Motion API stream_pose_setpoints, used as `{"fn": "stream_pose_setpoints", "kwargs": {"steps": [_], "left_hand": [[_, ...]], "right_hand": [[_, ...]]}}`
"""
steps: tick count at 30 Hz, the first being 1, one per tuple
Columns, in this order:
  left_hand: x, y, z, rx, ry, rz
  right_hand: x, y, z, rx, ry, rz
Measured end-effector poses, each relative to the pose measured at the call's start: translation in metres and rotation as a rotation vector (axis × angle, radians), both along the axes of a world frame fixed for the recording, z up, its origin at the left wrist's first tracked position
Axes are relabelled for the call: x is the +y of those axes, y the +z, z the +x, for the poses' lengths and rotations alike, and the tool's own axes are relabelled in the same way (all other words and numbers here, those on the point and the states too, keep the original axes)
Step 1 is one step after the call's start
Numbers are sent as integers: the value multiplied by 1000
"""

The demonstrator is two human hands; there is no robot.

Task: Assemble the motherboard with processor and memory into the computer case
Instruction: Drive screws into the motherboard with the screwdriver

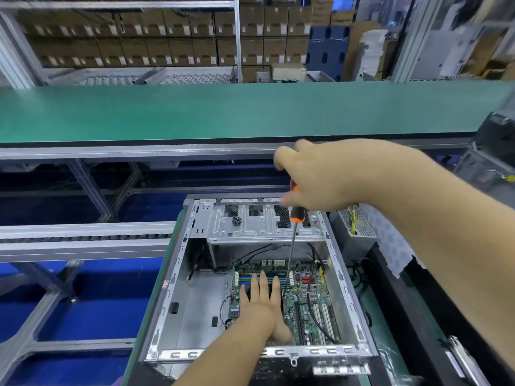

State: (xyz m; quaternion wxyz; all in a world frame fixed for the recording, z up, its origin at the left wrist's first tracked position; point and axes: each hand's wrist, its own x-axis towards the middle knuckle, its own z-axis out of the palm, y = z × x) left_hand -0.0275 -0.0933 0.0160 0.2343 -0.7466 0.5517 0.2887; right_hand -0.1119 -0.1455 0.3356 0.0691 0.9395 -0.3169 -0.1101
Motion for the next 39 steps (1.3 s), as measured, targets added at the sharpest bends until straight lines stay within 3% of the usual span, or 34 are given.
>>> {"fn": "stream_pose_setpoints", "kwargs": {"steps": [2, 3, 7, 11, 13, 17, 26, 31, 34, 39], "left_hand": [[1, 1, 0, 3, 0, -2], [0, 0, 0, 2, -3, -8], [3, 0, -1, -3, -10, -14], [0, 0, -1, -4, -7, -6], [0, 0, -1, -11, -8, -8], [0, -1, -2, -26, -28, -9], [-1, -4, -1, -33, -45, -9], [0, -2, -1, -42, -43, -11], [1, -1, 0, -66, -75, -21], [4, 2, -1, -49, -75, -132]], "right_hand": [[0, 1, -3, -82, 80, 170], [-1, -1, -3, -98, 82, 157], [-2, -3, -2, -36, -110, -142], [-3, 2, -11, -84, 17, 191], [-2, 2, -11, -104, 102, 247], [4, -5, -4, -174, 141, 190], [5, -8, -1, -40, -187, -200], [4, -4, -8, -216, 33, 272], [6, 0, -8, -243, 137, 228], [4, 4, -3, -162, 130, 162]]}}
